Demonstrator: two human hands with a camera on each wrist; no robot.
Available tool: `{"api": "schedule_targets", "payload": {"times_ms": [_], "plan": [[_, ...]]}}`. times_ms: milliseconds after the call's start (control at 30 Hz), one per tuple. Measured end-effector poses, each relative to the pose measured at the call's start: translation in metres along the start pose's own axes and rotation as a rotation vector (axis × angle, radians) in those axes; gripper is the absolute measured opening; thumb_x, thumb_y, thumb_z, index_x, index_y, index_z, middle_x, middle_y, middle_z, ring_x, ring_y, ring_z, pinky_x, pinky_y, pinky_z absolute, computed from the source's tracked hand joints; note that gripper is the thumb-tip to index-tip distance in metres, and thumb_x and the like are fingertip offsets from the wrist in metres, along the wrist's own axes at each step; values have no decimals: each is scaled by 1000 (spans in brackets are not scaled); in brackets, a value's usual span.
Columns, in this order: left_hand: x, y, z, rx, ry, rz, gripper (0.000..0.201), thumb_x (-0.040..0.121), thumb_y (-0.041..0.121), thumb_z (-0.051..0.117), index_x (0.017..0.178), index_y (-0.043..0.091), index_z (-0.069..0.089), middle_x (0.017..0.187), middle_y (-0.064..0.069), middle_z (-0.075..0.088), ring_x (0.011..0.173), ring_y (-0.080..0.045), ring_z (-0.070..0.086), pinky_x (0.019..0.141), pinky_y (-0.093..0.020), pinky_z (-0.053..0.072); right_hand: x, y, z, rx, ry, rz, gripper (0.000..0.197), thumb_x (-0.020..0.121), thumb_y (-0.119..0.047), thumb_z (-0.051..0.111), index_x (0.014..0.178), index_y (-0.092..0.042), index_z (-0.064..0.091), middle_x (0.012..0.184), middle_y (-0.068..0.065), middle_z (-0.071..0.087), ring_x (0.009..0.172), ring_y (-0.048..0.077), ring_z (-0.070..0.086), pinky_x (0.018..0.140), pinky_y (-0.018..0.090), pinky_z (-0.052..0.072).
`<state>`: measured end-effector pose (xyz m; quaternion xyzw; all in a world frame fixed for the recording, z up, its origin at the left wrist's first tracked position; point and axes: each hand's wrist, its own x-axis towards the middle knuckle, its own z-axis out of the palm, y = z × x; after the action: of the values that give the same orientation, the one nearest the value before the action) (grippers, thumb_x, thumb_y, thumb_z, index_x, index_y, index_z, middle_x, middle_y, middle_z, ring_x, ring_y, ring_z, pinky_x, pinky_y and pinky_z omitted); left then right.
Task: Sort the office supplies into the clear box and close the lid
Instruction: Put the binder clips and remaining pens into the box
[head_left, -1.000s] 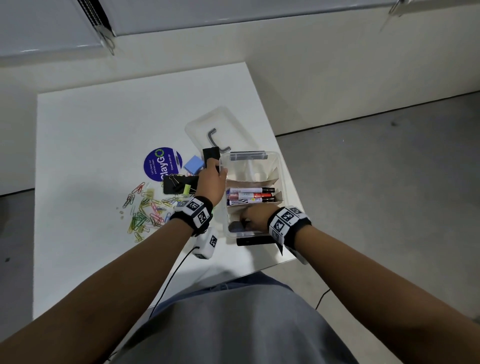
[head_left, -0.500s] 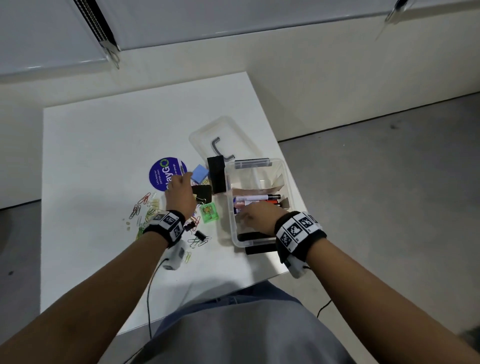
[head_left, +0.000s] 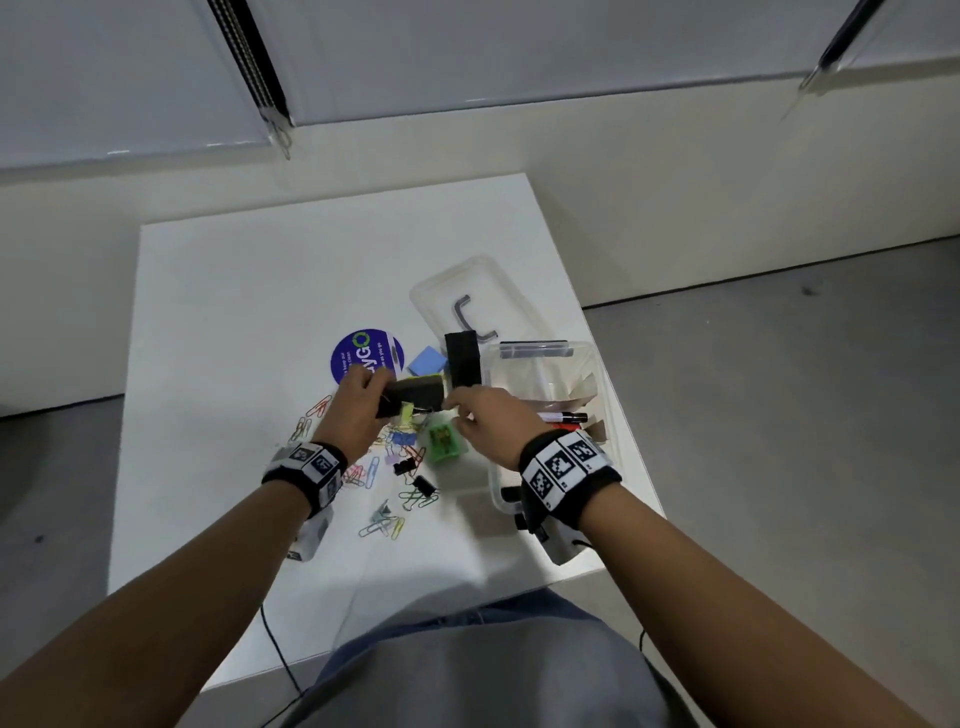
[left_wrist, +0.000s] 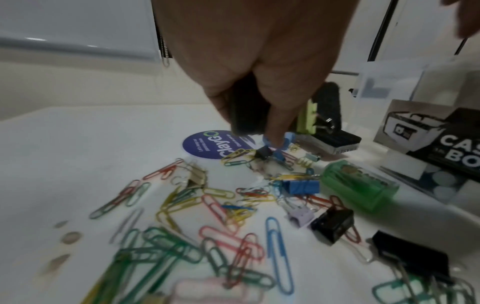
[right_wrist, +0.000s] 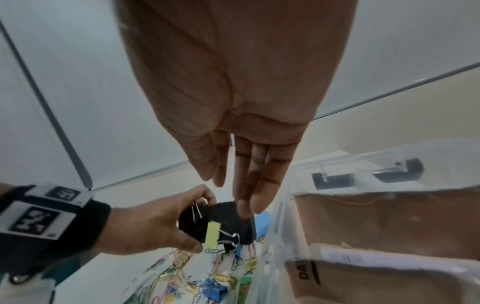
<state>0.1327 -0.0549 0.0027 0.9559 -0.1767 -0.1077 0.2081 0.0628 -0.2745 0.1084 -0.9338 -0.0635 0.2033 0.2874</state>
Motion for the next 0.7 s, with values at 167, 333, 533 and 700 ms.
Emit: {"api": "schedule_targets", "payload": {"times_ms": [167,333,533,700], "plan": [[-19,3,-17,-155,60,77,44,82,12,72,120,20,53,112,-4,50,99,-18,52,87,-31,48,36,-11,8,-146,40,-15,61,91,-24,56,146,-22,31,142,13,40,119,34,50,94,43,47],[-29,6,-23,-315,98,8,40,83,20,70,115,26,47,113,1,53,98,-18,56,82,-36,50,55,-16,17,-224,-13,14,37,95,-22,52,129,-13,44,123,14,48,98,36,61,78,41,50],[-44,-15,-7,-164,48,-267,65,79,10,68,134,22,37,117,-11,51,108,-31,55,89,-44,49,54,-10,22,-257,28,57,31,93,-25,54,119,-10,45,117,13,52,94,36,62,72,39,47],[-37,3,0,-183,-32,-273,69,84,39,67,143,22,34,128,-11,54,111,-30,59,94,-43,47,49,-2,19,-114,19,129,31,92,-26,54,117,-10,46,111,14,61,99,35,61,75,37,47]]}}
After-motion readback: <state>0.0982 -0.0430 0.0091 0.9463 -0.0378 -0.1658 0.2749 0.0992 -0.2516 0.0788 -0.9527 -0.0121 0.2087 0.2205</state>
